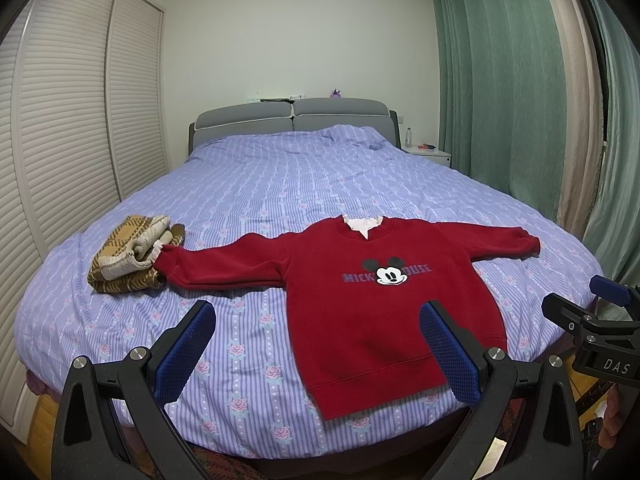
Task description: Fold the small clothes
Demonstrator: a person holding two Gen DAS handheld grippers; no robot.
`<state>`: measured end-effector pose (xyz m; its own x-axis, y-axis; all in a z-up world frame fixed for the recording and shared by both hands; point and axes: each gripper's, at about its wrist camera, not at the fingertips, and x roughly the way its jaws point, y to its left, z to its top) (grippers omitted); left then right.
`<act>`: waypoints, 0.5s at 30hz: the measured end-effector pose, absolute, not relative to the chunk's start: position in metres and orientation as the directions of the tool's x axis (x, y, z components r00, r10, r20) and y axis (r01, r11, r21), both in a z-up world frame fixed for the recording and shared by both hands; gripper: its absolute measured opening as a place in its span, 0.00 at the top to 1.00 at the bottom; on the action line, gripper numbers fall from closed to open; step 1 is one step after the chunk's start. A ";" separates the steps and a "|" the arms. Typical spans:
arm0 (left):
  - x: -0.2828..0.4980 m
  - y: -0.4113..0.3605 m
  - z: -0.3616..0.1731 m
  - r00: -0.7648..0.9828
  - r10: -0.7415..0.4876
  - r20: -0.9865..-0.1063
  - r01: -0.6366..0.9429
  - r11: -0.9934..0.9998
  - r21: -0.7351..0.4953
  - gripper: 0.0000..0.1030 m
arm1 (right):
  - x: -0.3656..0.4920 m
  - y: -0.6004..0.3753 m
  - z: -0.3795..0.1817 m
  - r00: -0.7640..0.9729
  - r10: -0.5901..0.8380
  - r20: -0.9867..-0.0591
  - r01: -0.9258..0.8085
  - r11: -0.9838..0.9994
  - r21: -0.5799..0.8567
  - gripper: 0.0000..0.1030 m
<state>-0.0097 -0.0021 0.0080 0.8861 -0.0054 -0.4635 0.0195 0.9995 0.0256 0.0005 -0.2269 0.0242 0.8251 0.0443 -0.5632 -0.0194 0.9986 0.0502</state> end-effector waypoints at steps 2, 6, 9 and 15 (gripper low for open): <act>-0.009 -0.002 0.008 0.886 -0.006 -0.463 0.020 0.999 0.025 0.00 | 0.000 -0.226 0.024 0.826 0.044 -0.563 -0.019 0.999 0.050 0.00; -0.010 -0.002 0.008 0.886 -0.006 -0.464 0.020 1.000 0.024 0.00 | 0.001 -0.227 0.024 0.825 0.044 -0.563 -0.018 0.999 0.050 0.00; -0.010 -0.002 0.008 0.885 -0.006 -0.465 0.019 1.000 0.024 0.00 | 0.001 -0.227 0.024 0.824 0.043 -0.564 -0.018 0.999 0.049 0.00; -0.008 -0.002 0.006 0.881 -0.004 -0.472 0.016 1.000 0.022 0.00 | 0.002 -0.228 0.020 0.820 0.046 -0.571 -0.022 0.999 0.049 0.00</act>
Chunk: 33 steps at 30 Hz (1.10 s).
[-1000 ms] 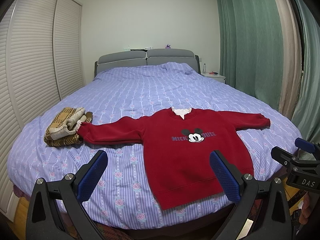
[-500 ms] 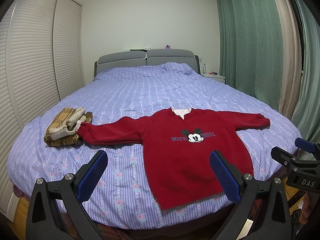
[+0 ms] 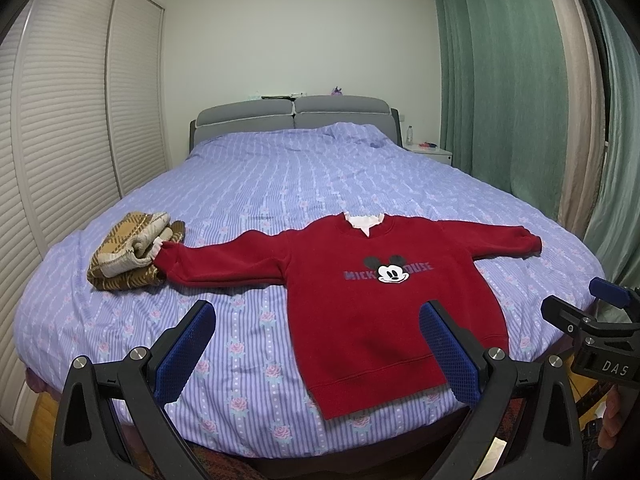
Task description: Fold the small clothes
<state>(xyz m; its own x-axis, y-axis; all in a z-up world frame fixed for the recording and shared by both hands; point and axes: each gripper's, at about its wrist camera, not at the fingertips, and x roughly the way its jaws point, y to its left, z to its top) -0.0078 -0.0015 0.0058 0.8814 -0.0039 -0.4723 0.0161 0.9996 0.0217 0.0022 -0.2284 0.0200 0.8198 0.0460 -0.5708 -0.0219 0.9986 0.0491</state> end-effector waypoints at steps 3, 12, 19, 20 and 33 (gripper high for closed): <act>-0.005 0.001 0.003 0.880 0.000 -0.475 0.010 1.000 0.017 0.00 | 0.005 -0.228 0.017 0.815 0.048 -0.578 -0.025 0.999 0.048 0.00; 0.021 0.024 -0.001 0.872 0.085 -0.481 -0.087 0.996 0.019 0.00 | 0.037 -0.203 0.012 0.811 0.087 -0.578 -0.080 0.996 0.038 0.00; 0.060 0.062 0.001 0.869 0.205 -0.451 -0.212 0.977 0.035 0.00 | 0.087 -0.159 0.017 0.819 0.173 -0.547 -0.180 0.983 0.041 0.00; 0.066 0.067 0.001 0.868 0.214 -0.448 -0.223 0.974 0.033 0.00 | 0.097 -0.151 0.017 0.821 0.191 -0.538 -0.201 0.979 0.040 0.00; 0.154 0.161 -0.039 0.800 0.309 -0.514 -0.358 0.934 0.005 0.19 | 0.214 -0.048 -0.002 0.764 0.341 -0.548 -0.363 0.929 0.072 0.00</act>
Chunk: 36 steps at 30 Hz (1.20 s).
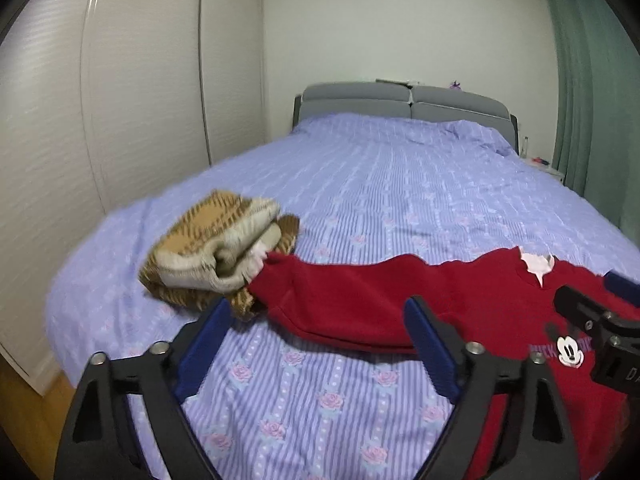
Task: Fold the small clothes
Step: 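Grasp the sleeve cuff beside the tan garment with the left tool and lift it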
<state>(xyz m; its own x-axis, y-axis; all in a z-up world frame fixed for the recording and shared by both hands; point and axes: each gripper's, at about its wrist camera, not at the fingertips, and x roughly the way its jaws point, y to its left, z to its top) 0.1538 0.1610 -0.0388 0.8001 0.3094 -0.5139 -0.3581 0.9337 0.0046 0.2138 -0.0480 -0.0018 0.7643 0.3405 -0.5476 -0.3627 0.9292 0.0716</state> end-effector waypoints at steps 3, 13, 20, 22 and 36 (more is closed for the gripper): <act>0.167 0.186 -0.058 0.791 0.268 -0.550 -0.364 0.929 -0.072 0.30 | 0.232 -0.028 -0.016 0.728 0.370 -0.577 -0.388 0.916 0.100 0.00; 0.213 0.232 -0.116 0.754 0.201 -0.625 -0.363 0.921 -0.141 0.51 | 0.262 0.022 -0.060 0.663 0.354 -0.660 -0.413 0.908 0.073 0.00; 0.236 0.253 -0.144 0.740 0.155 -0.655 -0.383 0.897 -0.219 0.59 | 0.276 0.038 -0.079 0.634 0.339 -0.694 -0.403 0.912 0.078 0.00; 0.240 0.257 -0.151 0.735 0.141 -0.663 -0.390 0.888 -0.243 0.59 | 0.279 0.040 -0.083 0.629 0.333 -0.703 -0.399 0.914 0.076 0.00; 0.230 0.228 -0.092 0.808 0.236 -0.540 -0.340 0.935 -0.101 0.77 | 0.277 0.006 -0.076 0.651 0.294 -0.700 -0.331 0.940 0.087 0.00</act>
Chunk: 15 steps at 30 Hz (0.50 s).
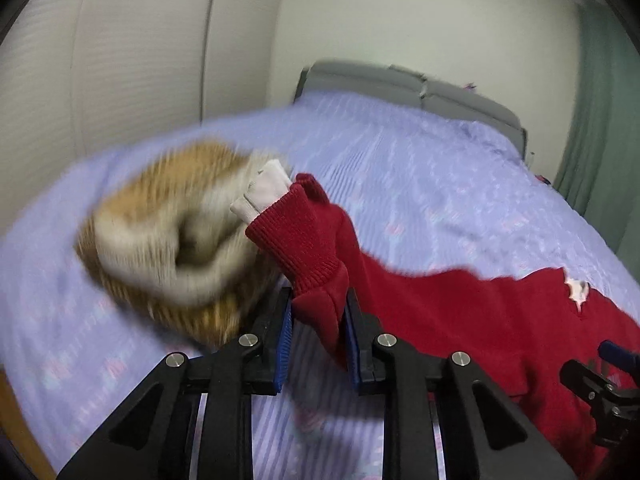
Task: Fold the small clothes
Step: 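Grasp the sleeve cuff beside the tan garment with the left tool and lift it, then carry the held sleeve across the sweatshirt front with the left tool and release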
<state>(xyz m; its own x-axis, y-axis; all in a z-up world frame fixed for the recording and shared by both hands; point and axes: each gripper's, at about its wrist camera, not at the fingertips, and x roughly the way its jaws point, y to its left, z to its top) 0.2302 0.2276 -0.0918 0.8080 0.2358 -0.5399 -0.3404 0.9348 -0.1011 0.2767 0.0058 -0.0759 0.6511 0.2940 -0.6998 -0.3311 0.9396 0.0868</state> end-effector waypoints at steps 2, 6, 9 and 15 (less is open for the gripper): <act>0.230 0.211 -0.067 0.840 0.227 -0.493 -0.298 0.952 -0.069 0.77 | 0.274 -0.007 -0.068 0.674 0.278 -0.684 -0.314 0.947 0.075 0.00; 0.233 0.170 -0.023 0.901 0.157 -0.403 -0.190 0.981 -0.044 0.77 | 0.268 -0.047 -0.047 0.727 0.229 -0.647 -0.262 0.964 0.047 0.00; 0.239 0.129 0.003 0.932 0.103 -0.348 -0.113 0.994 -0.008 0.77 | 0.267 -0.086 -0.028 0.763 0.198 -0.615 -0.208 0.976 0.056 0.00; 0.261 0.031 0.019 0.939 -0.040 -0.341 0.061 0.997 0.051 0.77 | 0.266 -0.159 0.000 0.828 0.079 -0.555 -0.081 0.997 0.021 0.00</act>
